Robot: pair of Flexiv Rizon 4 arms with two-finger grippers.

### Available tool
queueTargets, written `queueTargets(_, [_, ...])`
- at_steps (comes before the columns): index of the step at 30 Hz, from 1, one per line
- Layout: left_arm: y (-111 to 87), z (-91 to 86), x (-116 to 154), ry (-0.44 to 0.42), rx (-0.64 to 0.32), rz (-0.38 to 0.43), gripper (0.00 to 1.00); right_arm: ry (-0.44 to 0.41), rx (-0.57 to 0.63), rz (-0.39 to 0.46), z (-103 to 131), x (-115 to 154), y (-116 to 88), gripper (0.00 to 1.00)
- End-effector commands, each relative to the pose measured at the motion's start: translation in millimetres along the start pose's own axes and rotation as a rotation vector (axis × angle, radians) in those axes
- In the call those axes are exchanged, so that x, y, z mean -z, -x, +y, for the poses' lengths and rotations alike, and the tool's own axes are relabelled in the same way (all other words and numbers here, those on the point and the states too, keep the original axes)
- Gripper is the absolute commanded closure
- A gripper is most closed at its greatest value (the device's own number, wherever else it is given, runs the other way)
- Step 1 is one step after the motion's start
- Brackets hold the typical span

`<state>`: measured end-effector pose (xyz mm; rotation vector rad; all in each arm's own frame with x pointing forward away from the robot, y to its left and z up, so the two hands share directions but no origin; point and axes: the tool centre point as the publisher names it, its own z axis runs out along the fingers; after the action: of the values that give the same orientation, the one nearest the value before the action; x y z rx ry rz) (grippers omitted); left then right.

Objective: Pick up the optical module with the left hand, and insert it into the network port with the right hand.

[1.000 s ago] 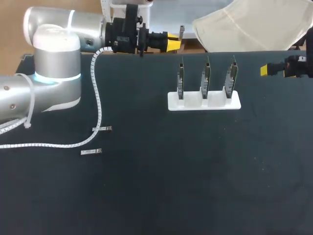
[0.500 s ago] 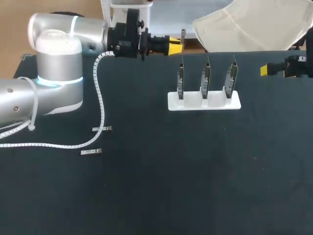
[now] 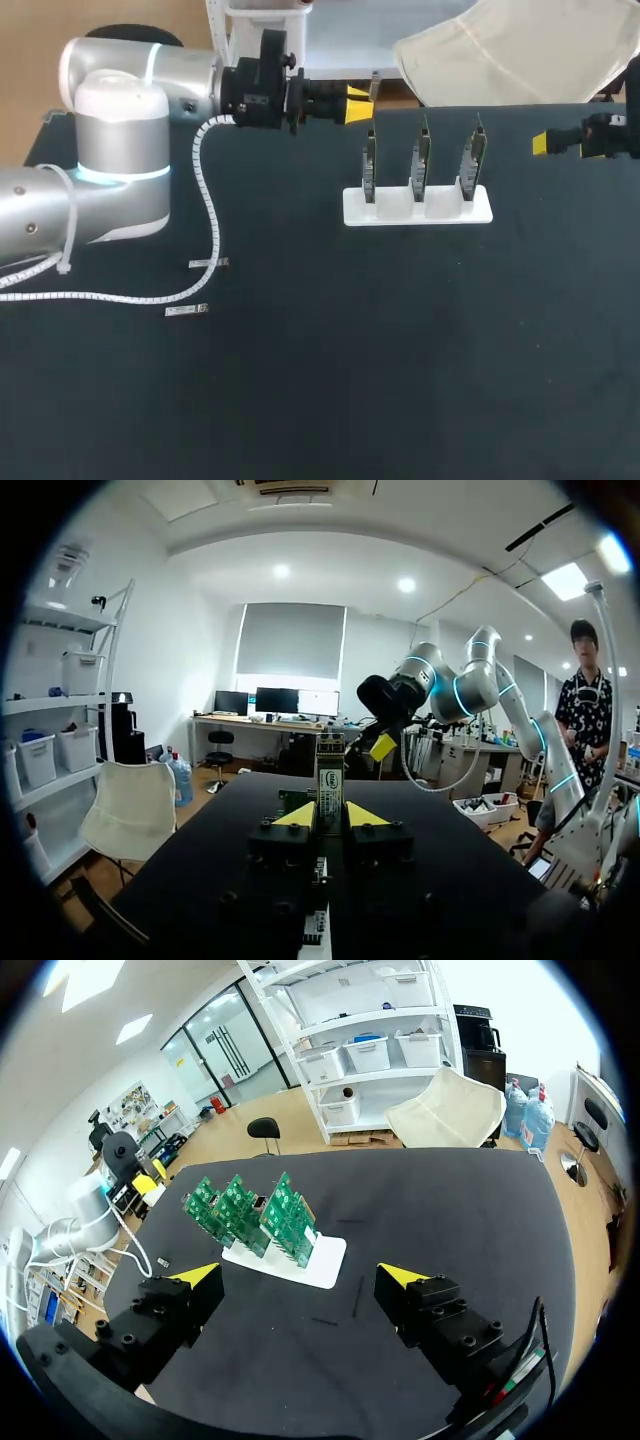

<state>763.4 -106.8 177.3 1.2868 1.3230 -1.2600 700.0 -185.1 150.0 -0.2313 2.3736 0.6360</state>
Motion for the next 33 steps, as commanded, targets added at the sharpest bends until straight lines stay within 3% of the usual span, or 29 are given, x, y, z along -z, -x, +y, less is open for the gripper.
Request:
queueTargets(1, [0.2,-4.5,-2.9,-0.006,-0.003,-0.002,1.00,0.000,0.000,0.000,0.0,0.0,0.0,0.00])
queueTargets(16, [-8.9,-3.4,-8.0,-0.008,-0.014,-0.028,1.00,0.000,0.000,0.000,0.0,0.0,0.0,0.00])
queueTargets(33, [-16.3,5.3,-6.7,-0.007,-0.022,0.005,1.00,0.000,0.000,0.000,0.0,0.0,0.0,0.00])
